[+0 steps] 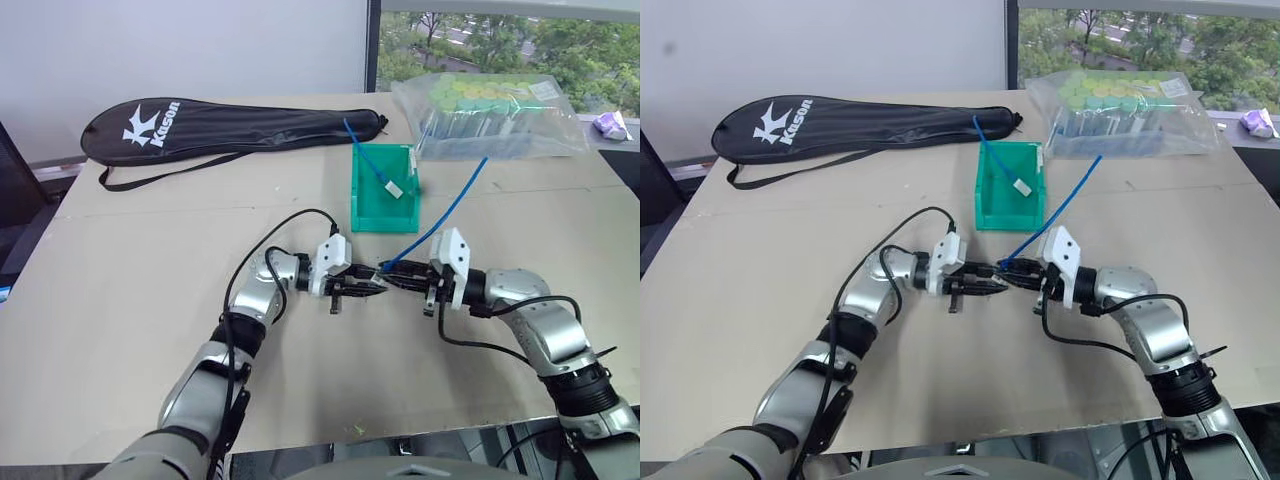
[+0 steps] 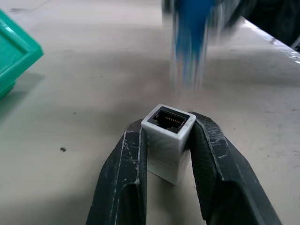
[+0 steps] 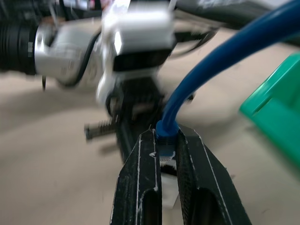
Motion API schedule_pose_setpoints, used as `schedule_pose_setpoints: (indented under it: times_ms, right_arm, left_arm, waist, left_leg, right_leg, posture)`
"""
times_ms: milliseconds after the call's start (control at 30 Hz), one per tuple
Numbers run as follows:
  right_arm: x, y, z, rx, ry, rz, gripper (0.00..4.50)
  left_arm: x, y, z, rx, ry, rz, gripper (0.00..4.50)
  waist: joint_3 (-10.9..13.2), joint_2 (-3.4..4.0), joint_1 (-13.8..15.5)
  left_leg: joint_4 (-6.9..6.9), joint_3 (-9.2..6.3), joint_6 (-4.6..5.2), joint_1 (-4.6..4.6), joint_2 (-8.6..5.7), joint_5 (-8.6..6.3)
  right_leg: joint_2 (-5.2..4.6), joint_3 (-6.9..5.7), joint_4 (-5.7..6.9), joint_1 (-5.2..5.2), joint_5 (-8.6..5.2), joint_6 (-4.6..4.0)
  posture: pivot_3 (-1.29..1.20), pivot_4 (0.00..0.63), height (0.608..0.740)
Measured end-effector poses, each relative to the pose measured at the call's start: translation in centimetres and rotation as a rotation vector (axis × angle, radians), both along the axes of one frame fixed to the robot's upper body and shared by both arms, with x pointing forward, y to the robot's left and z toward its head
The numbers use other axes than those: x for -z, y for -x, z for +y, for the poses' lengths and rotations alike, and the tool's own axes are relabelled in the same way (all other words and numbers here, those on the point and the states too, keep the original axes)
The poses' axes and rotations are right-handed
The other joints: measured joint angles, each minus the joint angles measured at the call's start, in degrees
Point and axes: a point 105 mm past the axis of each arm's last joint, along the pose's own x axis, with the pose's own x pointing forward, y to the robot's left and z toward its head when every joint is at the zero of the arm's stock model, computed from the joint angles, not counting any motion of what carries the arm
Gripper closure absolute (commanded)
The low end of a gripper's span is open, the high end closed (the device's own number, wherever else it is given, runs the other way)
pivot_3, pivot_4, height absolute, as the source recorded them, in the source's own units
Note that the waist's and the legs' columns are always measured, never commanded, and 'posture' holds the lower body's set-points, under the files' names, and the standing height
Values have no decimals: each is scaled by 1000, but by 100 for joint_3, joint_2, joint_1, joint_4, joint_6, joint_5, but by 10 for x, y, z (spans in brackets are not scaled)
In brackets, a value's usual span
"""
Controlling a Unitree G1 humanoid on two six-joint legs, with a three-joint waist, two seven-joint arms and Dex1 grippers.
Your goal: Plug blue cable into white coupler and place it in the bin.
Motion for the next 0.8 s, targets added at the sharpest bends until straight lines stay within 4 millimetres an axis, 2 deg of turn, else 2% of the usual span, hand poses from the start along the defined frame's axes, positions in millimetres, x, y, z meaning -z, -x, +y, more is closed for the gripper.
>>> schedule_pose_setpoints:
  times_ms: [300,800]
  right_arm:
    - [2,-6,-1,34,40,-23,4500]
    - [0,-4,-4,83,123,16,4500]
  left_arm:
    - [2,-1,-2,-1,10,-29,3785]
    - [3,-2,-6,-21,28,-32,3785]
  waist:
    - [-1,0,11]
    - [-5,-3,24]
  left_leg:
    - [6,-5,0,2,0,0]
    - [11,-8,0,3,-2,0]
  right_leg:
    - [-3,-1,6,5,0,0]
    - [-8,-2,7,9,1,0]
  posture:
    - [0,150,740]
    - [0,150,740]
